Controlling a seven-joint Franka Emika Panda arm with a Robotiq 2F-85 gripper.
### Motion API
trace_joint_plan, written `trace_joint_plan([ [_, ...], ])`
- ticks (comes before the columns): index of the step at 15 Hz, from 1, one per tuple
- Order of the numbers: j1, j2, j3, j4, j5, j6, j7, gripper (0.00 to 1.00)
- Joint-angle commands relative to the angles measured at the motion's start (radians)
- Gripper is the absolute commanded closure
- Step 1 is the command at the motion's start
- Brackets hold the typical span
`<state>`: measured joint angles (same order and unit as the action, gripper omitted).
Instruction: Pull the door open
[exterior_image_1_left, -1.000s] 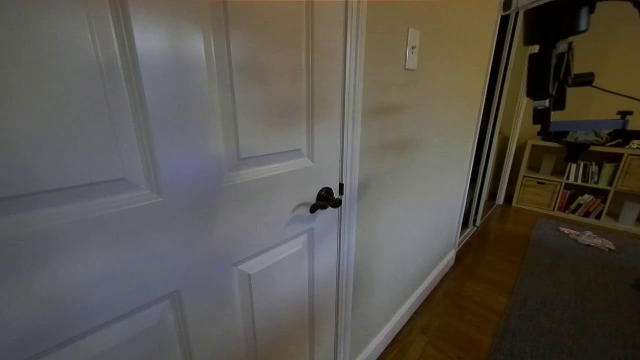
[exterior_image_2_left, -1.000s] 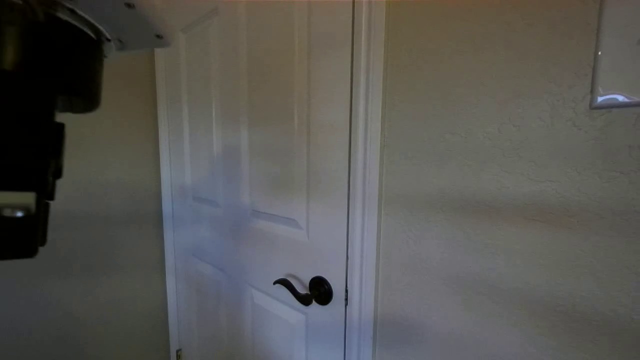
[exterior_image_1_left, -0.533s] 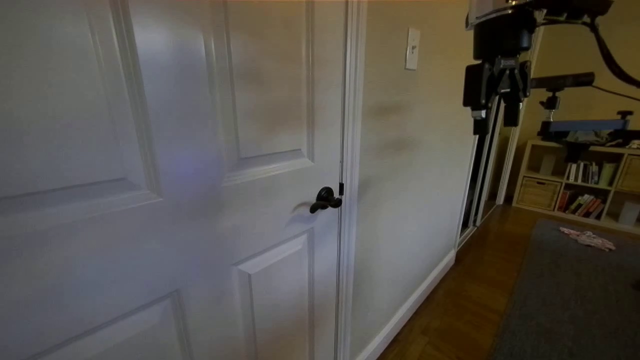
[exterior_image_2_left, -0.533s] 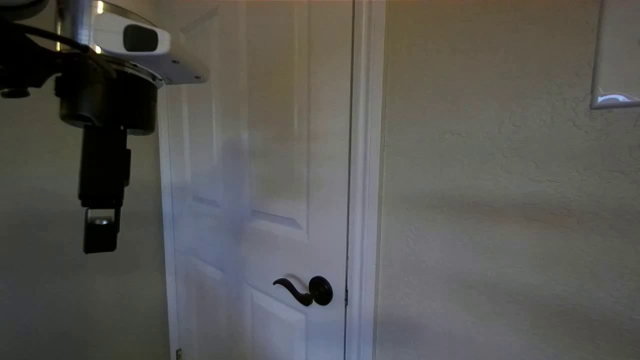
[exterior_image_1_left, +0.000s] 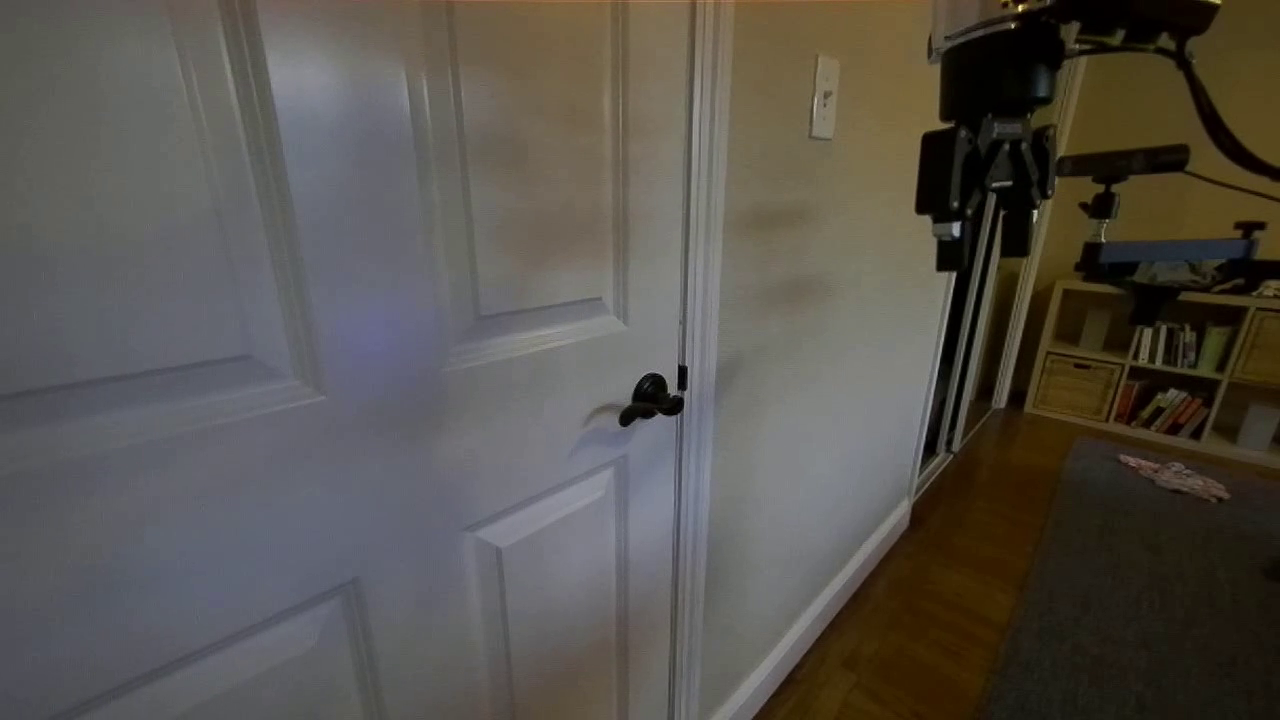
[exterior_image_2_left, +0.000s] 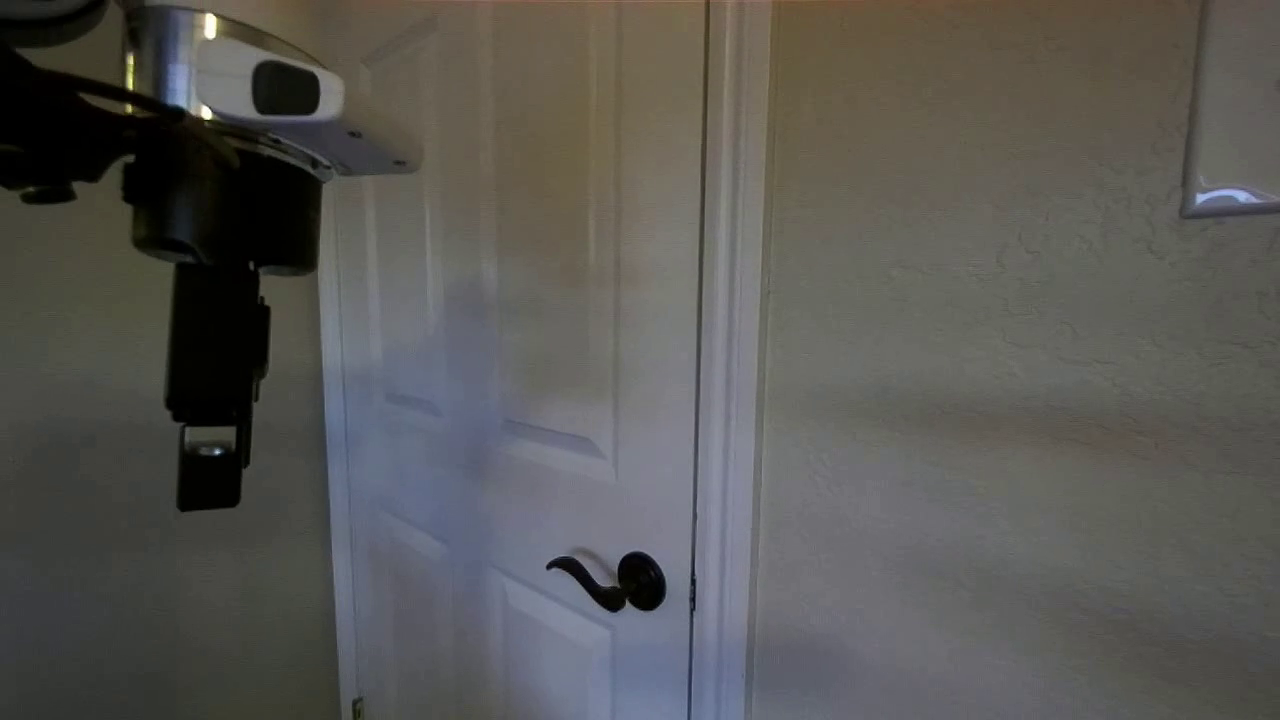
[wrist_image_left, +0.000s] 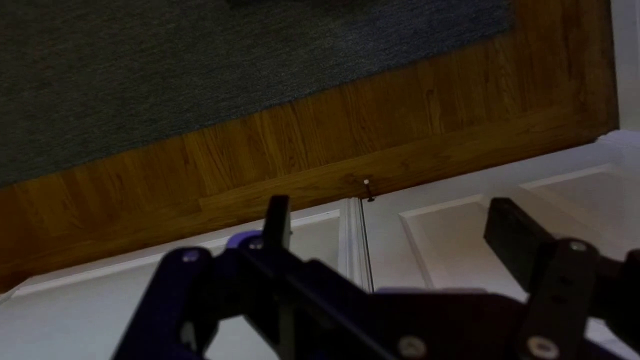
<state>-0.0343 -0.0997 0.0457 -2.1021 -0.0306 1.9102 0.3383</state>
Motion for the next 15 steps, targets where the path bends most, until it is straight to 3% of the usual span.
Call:
trace_joint_plan([
  [1, 0.023, 0.085, 0.002, -0.002, 0.104, 0.106, 0.134, 0.00],
  [7, 0.076, 0.249, -0.004, 0.026, 0.194, 0.331, 0.415, 0.00],
  [8, 0.070, 0.226, -0.010, 0.012, 0.169, 0.283, 0.327, 0.00],
  [15, 0.076, 0.245, -0.014, 0.021, 0.169, 0.293, 0.333, 0.00],
])
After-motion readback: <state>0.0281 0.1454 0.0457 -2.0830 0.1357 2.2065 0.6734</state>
